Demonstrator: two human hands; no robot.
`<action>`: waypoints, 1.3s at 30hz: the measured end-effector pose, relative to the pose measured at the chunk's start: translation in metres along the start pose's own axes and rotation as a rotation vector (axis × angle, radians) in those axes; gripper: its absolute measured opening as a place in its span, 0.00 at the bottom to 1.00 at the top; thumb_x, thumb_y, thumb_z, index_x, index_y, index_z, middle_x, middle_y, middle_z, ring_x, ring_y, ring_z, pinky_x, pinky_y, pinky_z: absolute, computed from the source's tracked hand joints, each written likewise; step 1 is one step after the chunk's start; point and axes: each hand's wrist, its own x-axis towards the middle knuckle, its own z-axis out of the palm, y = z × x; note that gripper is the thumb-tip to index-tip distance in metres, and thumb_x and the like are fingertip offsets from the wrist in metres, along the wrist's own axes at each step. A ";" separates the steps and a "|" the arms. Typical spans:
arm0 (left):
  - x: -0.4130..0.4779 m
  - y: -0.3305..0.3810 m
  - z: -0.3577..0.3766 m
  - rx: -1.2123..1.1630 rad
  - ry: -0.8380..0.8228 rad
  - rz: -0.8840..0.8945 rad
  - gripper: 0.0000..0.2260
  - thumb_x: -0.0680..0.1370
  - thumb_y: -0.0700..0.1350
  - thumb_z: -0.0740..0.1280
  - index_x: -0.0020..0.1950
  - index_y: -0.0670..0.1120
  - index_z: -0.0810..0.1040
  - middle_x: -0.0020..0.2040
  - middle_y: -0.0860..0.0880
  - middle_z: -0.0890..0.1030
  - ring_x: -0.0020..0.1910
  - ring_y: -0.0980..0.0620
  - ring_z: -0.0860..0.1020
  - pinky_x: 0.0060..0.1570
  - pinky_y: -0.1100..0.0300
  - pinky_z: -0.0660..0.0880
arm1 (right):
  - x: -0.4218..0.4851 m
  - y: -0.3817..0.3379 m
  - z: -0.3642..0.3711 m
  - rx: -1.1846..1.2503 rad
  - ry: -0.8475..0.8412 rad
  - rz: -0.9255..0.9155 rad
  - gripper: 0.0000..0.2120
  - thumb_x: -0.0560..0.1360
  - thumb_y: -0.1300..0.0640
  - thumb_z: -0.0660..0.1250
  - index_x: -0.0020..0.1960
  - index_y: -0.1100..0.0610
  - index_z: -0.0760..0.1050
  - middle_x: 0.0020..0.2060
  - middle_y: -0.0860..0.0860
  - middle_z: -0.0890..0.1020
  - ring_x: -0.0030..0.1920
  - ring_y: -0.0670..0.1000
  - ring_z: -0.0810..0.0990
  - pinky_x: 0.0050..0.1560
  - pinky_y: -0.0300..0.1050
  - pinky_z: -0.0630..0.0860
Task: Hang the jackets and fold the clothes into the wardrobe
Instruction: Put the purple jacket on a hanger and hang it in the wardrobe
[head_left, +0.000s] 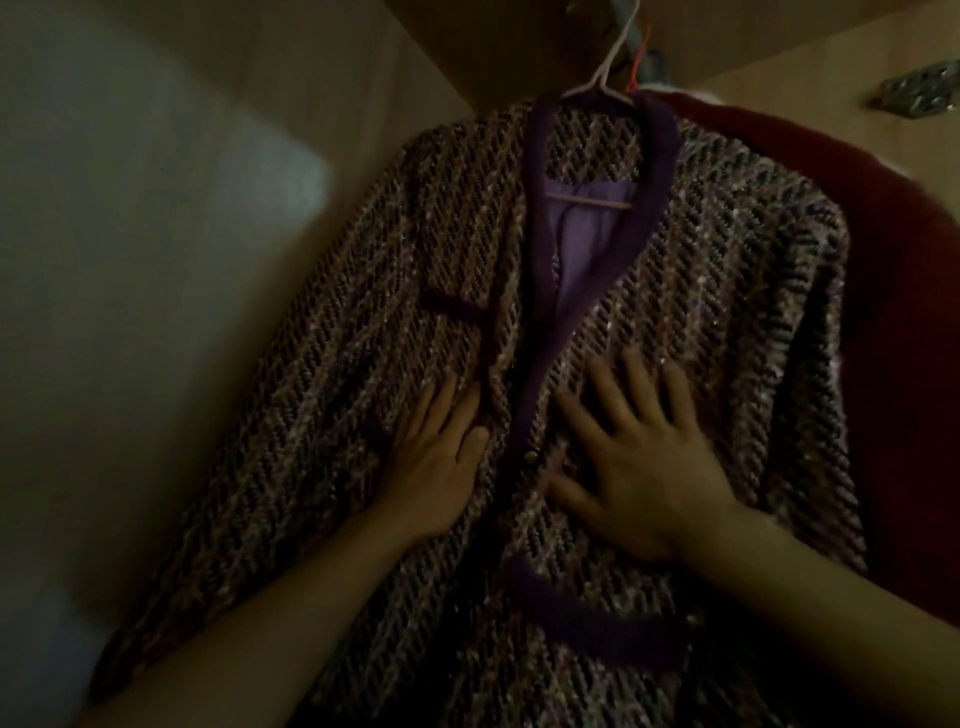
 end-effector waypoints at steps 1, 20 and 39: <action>-0.016 0.004 -0.002 -0.028 0.003 -0.008 0.29 0.78 0.64 0.37 0.79 0.60 0.42 0.80 0.59 0.38 0.79 0.57 0.37 0.78 0.53 0.39 | -0.018 -0.014 0.000 0.026 -0.010 -0.043 0.41 0.76 0.28 0.43 0.77 0.54 0.63 0.76 0.61 0.62 0.77 0.66 0.53 0.72 0.72 0.51; -0.112 0.017 -0.018 0.050 -0.173 -0.050 0.38 0.71 0.72 0.31 0.79 0.60 0.41 0.79 0.59 0.37 0.76 0.60 0.34 0.77 0.51 0.36 | -0.080 -0.010 -0.037 0.108 -0.257 -0.149 0.32 0.81 0.36 0.39 0.77 0.50 0.63 0.77 0.55 0.63 0.78 0.58 0.56 0.74 0.62 0.46; -0.173 0.125 -0.103 -0.099 -0.012 0.043 0.35 0.76 0.72 0.47 0.80 0.58 0.53 0.80 0.60 0.54 0.78 0.62 0.50 0.77 0.50 0.55 | -0.140 0.016 -0.123 0.334 -0.168 -0.179 0.37 0.77 0.28 0.41 0.79 0.46 0.51 0.80 0.51 0.51 0.80 0.52 0.42 0.78 0.58 0.43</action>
